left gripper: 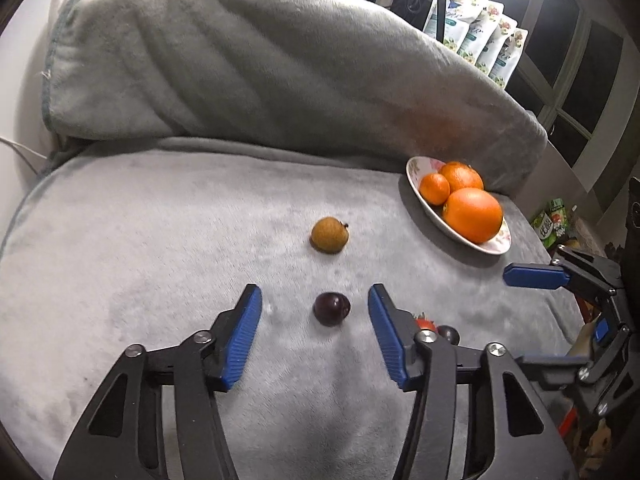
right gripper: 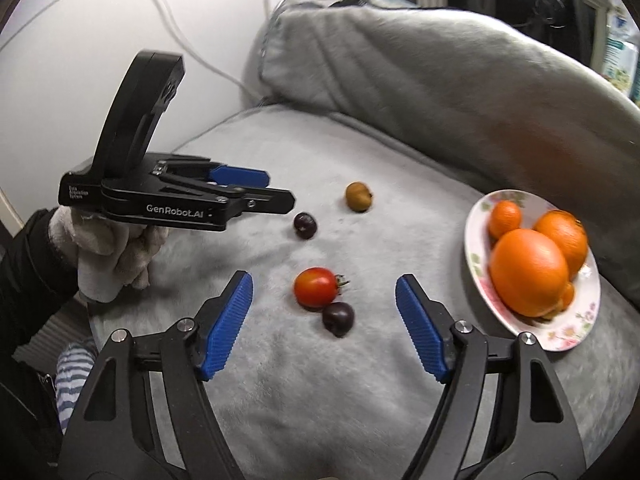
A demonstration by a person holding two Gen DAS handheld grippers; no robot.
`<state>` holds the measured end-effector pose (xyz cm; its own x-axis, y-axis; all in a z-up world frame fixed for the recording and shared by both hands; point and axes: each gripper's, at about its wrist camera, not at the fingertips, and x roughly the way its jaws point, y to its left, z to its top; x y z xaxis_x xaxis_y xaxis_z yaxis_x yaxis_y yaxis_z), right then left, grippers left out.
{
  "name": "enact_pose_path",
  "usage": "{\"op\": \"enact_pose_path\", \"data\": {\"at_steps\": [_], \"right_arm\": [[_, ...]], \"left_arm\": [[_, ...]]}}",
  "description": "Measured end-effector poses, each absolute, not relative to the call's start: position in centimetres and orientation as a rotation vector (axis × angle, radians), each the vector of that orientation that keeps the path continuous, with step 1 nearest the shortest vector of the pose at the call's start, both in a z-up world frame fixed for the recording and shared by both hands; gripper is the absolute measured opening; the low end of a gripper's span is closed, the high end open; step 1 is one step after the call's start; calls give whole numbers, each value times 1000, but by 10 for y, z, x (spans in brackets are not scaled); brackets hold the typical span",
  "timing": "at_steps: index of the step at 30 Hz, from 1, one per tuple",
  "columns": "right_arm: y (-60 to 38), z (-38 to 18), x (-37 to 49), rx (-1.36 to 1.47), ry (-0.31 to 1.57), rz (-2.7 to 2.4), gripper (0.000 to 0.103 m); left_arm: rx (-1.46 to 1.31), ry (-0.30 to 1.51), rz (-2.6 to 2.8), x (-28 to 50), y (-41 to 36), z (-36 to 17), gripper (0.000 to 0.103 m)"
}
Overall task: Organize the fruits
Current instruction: 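Withdraw both tools toward the red tomato and dark plum, then close the right tool on the red tomato while the left tool closes on a dark plum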
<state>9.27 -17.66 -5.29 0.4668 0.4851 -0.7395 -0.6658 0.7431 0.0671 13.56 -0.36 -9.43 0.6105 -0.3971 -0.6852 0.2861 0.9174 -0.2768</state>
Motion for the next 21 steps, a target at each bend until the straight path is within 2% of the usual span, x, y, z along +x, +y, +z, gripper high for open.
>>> {"op": "enact_pose_path", "data": {"at_steps": [2, 8, 11, 18, 20, 21], "right_arm": [[-171, -59, 95, -258, 842, 730, 68], [-161, -72, 106, -283, 880, 748, 67], [-156, -78, 113, -297, 897, 753, 62], [-143, -91, 124, -331, 931, 757, 60], [-141, -94, 127, -335, 941, 758, 52], [-140, -96, 128, -337, 947, 759, 52]], "left_arm": [[-142, 832, -406, 136, -5, -97, 47], [-133, 847, -423, 136, -10, -101, 40], [-129, 856, -428, 139, -12, -104, 40], [-123, 879, -442, 144, -16, -111, 35], [-120, 883, -444, 145, -16, -112, 34], [-120, 886, -445, 145, -17, -113, 34]]}}
